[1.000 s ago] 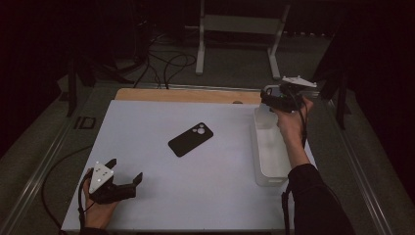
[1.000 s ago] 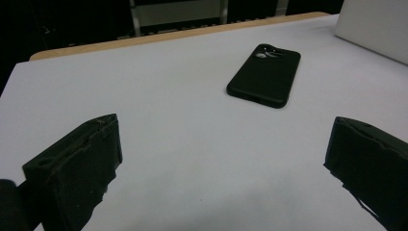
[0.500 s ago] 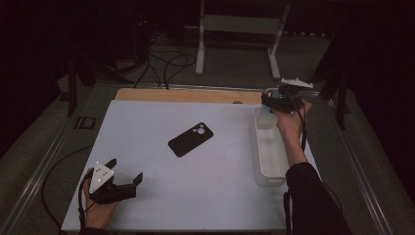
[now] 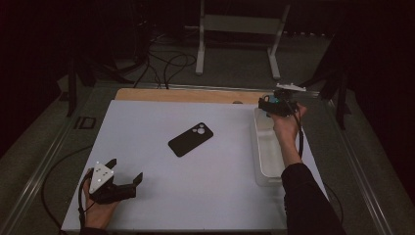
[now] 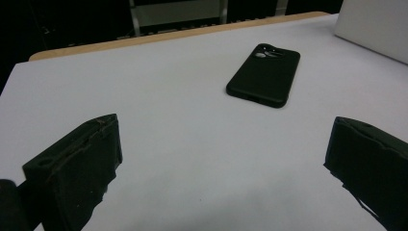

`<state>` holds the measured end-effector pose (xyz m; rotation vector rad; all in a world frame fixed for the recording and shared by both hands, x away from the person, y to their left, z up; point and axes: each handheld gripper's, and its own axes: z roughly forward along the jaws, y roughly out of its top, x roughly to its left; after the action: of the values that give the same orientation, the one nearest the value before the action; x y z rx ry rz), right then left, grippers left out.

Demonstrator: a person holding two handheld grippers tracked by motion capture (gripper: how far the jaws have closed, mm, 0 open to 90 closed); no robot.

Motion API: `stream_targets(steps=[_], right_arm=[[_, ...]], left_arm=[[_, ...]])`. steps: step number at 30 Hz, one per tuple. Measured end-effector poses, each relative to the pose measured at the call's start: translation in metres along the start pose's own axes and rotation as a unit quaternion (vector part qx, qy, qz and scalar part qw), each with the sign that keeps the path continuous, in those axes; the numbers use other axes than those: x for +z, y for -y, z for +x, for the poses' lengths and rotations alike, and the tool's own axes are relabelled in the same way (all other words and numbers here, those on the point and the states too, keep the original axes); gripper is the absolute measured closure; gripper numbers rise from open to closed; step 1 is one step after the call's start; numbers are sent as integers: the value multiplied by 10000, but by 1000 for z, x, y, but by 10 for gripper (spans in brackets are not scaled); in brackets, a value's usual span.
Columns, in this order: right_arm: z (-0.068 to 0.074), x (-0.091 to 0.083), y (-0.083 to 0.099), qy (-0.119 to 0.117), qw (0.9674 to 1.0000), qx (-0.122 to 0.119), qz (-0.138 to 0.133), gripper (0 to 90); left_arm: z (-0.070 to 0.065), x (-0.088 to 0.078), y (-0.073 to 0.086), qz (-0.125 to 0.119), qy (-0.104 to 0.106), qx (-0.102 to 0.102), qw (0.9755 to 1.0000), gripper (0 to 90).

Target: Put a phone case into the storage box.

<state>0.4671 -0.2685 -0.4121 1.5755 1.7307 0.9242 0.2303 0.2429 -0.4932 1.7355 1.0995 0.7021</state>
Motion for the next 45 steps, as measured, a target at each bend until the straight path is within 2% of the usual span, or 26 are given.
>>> stream_targets(steps=[24,32,45], right_arm=[[5,22,15,238,9992,-32,312,167],[6,27,17,311,9991,3,291,166],[4,30,17,290,9993,7,237,164]], left_arm=[[-1,0,0,9,10,11,10000,0],[-1,0,0,13,11,19,10000,0],[-1,0,0,26,14,34,10000,0]])
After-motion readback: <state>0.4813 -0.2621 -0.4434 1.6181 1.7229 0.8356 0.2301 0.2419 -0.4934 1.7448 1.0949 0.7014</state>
